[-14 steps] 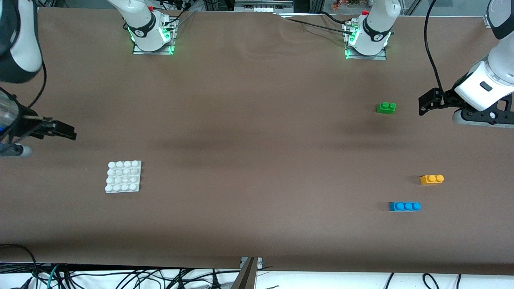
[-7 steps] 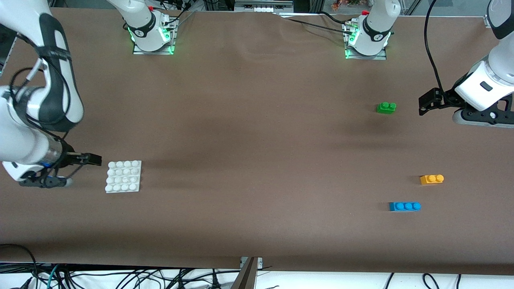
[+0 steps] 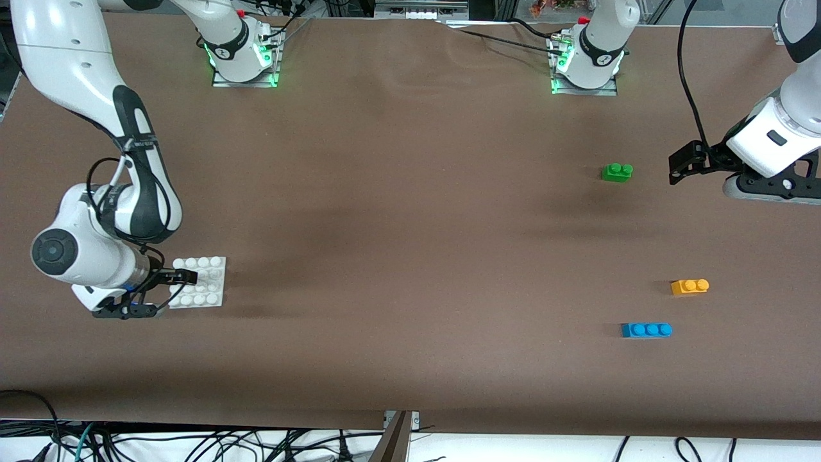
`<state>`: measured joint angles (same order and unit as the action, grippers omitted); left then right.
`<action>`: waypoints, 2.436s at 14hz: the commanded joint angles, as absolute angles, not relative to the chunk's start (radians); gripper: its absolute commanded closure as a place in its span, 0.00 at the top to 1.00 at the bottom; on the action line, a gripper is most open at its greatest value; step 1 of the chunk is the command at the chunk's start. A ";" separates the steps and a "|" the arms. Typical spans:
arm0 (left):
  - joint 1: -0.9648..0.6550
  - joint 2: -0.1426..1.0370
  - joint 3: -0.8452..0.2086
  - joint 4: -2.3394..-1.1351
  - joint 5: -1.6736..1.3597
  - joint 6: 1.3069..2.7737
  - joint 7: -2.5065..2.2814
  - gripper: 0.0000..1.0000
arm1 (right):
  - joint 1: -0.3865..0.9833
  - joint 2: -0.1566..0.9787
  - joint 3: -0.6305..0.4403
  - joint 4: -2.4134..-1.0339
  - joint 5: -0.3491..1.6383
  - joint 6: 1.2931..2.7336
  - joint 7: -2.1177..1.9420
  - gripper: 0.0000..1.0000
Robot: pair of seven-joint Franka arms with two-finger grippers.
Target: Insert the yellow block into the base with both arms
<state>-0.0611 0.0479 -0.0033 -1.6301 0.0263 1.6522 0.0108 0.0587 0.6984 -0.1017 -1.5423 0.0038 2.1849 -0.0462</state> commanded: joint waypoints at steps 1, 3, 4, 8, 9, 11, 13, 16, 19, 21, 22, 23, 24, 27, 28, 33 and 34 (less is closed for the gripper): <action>-0.061 0.058 -0.002 -1.605 0.009 1.644 0.026 1.00 | 0.057 0.721 -0.098 -1.536 0.011 2.204 -0.040 1.00; -0.061 0.058 -0.002 -1.605 0.009 1.644 0.026 1.00 | 0.057 0.736 -0.098 -1.540 0.014 2.224 -0.040 1.00; -0.061 0.058 -0.002 -1.605 0.009 1.643 0.026 1.00 | 0.057 0.744 -0.098 -1.543 0.014 2.230 -0.040 1.00; -0.061 0.058 -0.002 -1.605 0.009 1.643 0.026 1.00 | 0.057 0.770 -0.098 -1.548 0.014 2.259 -0.043 1.00; -0.061 0.058 -0.002 -1.605 0.011 1.644 0.026 1.00 | 0.057 0.776 -0.098 -1.548 0.014 2.264 -0.043 1.00; -0.061 0.058 -0.002 -1.605 0.011 1.643 0.026 1.00 | 0.058 0.787 -0.097 -1.548 0.014 2.279 -0.043 1.00; -0.061 0.058 -0.002 -1.605 0.011 1.644 0.026 1.00 | 0.058 0.798 -0.094 -1.548 0.020 2.292 -0.041 1.00; -0.061 0.058 -0.002 -1.605 0.009 1.643 0.026 1.00 | 0.081 0.801 -0.092 -1.548 0.025 2.309 -0.037 1.00; -0.061 0.060 -0.002 -1.605 0.009 1.644 0.026 1.00 | 0.118 0.818 -0.089 -1.546 0.052 2.339 -0.032 1.00; -0.061 0.058 -0.002 -1.605 0.009 1.643 0.026 1.00 | 0.152 0.824 -0.089 -1.543 0.113 2.347 -0.034 1.00; -0.061 0.058 -0.002 -1.605 0.009 1.643 0.026 1.00 | 0.167 0.825 -0.089 -1.542 0.123 2.352 -0.034 1.00; -0.061 0.060 -0.002 -1.605 0.009 1.644 0.026 1.00 | 0.182 0.825 -0.089 -1.542 0.130 2.359 -0.034 1.00; -0.061 0.058 -0.002 -1.605 0.009 1.643 0.026 1.00 | 0.198 0.825 -0.089 -1.542 0.133 2.362 -0.034 1.00; -0.061 0.058 -0.002 -1.605 0.009 1.643 0.026 1.00 | 0.245 0.825 -0.089 -1.542 0.133 2.376 -0.025 1.00; -0.061 0.060 -0.002 -1.605 0.009 1.643 0.026 1.00 | 0.264 0.830 -0.089 -1.540 0.133 2.378 0.018 1.00; -0.061 0.058 -0.002 -1.605 0.009 1.643 0.026 1.00 | 0.409 0.851 -0.091 -1.534 0.123 2.416 0.256 1.00; -0.061 0.058 -0.002 -1.605 0.009 1.643 0.026 1.00 | 0.428 0.854 -0.091 -1.532 0.127 2.421 0.277 1.00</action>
